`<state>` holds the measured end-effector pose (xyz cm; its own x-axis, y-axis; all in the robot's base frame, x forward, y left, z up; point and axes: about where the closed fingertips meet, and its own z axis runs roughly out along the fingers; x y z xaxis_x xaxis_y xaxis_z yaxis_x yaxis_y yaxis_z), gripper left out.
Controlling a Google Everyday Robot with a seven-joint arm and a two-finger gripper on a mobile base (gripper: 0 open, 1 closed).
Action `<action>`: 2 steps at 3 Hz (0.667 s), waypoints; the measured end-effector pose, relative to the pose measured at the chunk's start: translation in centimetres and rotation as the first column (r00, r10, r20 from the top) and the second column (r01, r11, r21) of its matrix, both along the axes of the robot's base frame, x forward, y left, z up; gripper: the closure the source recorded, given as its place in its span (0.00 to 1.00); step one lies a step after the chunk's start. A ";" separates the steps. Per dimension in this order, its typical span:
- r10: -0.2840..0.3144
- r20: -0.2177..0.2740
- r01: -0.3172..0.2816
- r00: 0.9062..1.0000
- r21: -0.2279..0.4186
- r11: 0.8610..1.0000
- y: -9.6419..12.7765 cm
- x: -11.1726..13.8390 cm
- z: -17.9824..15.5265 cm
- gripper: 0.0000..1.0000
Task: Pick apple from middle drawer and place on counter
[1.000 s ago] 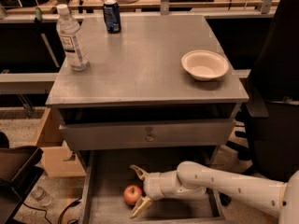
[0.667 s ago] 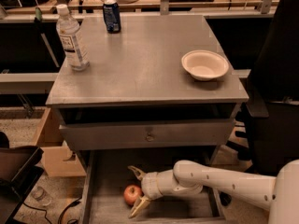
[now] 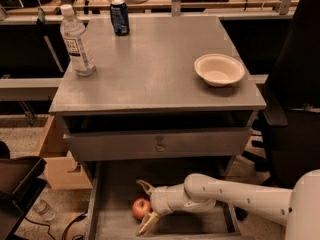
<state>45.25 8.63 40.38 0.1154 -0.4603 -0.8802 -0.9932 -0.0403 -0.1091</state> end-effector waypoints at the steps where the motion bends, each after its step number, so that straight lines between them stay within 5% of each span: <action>1: -0.024 -0.027 0.023 0.999 -0.017 1.000 -0.1 -0.2 -0.8 0.00; 2: -0.020 -0.028 0.020 0.999 -0.015 1.000 0.1 -0.3 -0.8 0.19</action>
Offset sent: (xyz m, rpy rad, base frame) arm -0.0023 -0.0007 -0.0077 -0.0153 0.0255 -0.0217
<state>44.92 8.71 39.55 0.0813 -0.4753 -0.8761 -0.9965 -0.0216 -0.0808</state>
